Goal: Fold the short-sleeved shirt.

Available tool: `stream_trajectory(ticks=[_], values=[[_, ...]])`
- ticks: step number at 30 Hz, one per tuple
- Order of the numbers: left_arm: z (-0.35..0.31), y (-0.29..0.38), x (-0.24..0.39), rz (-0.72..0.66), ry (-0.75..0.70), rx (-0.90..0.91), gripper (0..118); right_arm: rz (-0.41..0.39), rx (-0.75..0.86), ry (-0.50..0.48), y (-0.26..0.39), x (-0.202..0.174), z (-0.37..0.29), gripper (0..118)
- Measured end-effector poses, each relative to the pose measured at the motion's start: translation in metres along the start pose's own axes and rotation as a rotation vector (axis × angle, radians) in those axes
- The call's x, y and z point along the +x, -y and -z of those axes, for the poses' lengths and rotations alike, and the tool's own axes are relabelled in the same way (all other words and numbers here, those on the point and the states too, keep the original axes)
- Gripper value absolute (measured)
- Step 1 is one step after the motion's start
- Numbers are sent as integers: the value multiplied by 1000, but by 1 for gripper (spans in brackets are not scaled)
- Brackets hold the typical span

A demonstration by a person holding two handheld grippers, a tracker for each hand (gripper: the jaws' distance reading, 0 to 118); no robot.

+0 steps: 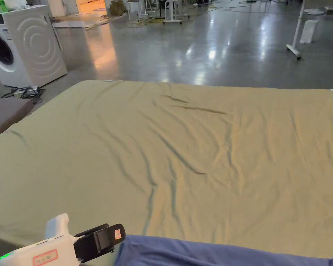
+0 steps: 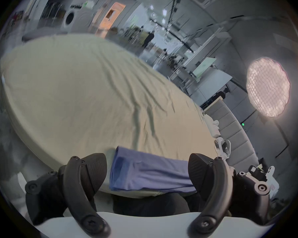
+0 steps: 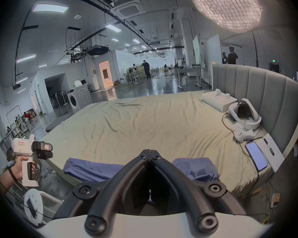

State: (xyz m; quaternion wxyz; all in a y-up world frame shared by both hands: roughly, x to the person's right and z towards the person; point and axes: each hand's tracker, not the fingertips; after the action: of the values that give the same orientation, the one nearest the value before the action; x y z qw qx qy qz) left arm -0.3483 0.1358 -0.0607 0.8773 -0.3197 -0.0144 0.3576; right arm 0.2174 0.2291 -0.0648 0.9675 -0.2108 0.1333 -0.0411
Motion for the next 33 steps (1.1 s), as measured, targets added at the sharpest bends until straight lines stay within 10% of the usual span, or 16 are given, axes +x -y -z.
stream_trajectory(ticks=[14,24,33], values=[[90,15,-97,-454,403,-54,100,-15,-95,39,9,-14,1,0],[106,30,-87,-414,378,-132,14,-53,-128,57,9,-25,-1,0],[91,2,-70,-337,333,-26,10,-75,-146,58,13,-30,-5,0]])
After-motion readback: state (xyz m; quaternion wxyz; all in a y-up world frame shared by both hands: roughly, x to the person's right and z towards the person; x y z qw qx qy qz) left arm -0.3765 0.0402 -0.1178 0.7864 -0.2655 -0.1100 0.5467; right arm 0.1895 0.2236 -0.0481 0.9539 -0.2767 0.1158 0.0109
